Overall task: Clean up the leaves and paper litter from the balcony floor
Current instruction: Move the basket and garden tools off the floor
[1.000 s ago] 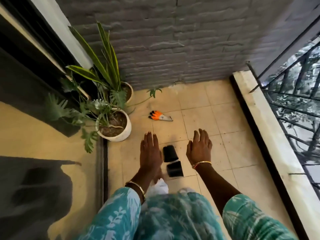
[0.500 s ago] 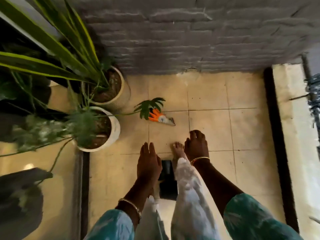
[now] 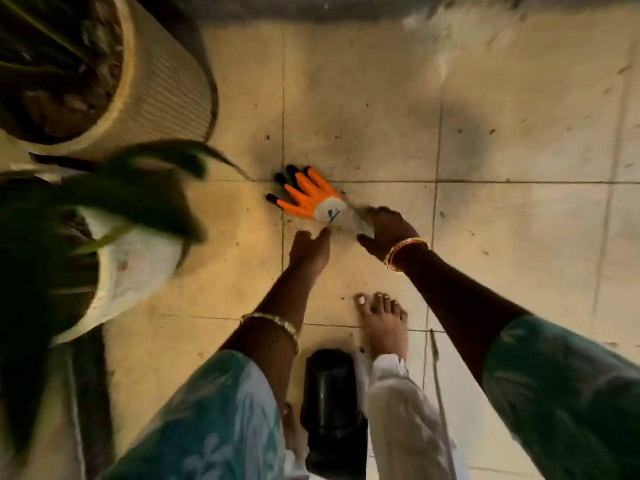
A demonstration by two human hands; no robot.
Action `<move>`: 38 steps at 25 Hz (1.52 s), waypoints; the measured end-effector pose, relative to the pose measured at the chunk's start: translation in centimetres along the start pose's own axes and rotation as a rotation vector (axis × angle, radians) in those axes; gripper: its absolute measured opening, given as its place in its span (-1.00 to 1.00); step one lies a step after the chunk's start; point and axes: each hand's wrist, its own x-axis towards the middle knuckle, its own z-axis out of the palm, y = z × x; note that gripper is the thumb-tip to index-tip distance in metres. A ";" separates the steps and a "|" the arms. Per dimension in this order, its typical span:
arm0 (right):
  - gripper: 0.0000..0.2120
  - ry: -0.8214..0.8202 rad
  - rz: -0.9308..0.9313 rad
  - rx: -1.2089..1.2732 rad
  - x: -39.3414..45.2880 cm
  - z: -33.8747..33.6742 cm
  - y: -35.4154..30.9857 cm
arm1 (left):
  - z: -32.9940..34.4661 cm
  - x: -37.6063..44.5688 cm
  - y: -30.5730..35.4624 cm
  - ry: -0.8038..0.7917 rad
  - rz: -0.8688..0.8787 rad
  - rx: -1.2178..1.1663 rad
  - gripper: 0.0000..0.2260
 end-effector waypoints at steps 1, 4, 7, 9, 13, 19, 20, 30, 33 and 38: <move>-0.46 0.006 -0.008 0.010 1.4 1.0 0.2 | 0.6 1.5 0.3 -0.018 -0.057 -0.133 -0.47; -0.43 0.106 0.034 0.038 3.5 3.5 0.3 | 2.0 4.7 0.7 -0.004 -0.068 -0.320 -0.57; -0.63 0.175 0.047 0.120 3.6 4.8 -0.4 | 2.4 4.6 0.4 0.006 -0.036 -0.372 -0.57; -0.69 0.194 0.009 0.290 2.6 4.5 -1.3 | 1.9 3.2 0.3 -0.056 -0.034 -0.374 -0.57; -0.57 0.266 -0.182 0.240 -2.6 3.2 -3.1 | -0.4 -1.3 1.7 -0.183 -0.051 -0.366 -0.62; -0.52 0.352 -0.304 0.273 -14.4 -0.4 -5.3 | -4.8 -11.9 3.8 -0.249 -0.017 -0.251 -0.70; -0.62 0.386 -0.209 0.453 -16.5 -1.9 -6.2 | -5.5 -13.9 3.9 -0.268 0.008 -0.248 -0.71; -0.78 0.490 0.468 1.522 -38.7 -10.8 -15.0 | -15.5 -36.8 -2.9 -0.328 0.830 0.312 -0.38; -0.85 0.615 0.473 1.591 -46.4 -9.9 -18.2 | -19.4 -42.9 -6.9 -0.340 1.002 0.457 -0.44; -0.95 0.740 0.511 1.948 -59.2 -5.0 -18.3 | -22.9 -50.5 -15.6 -0.093 1.277 0.795 -0.58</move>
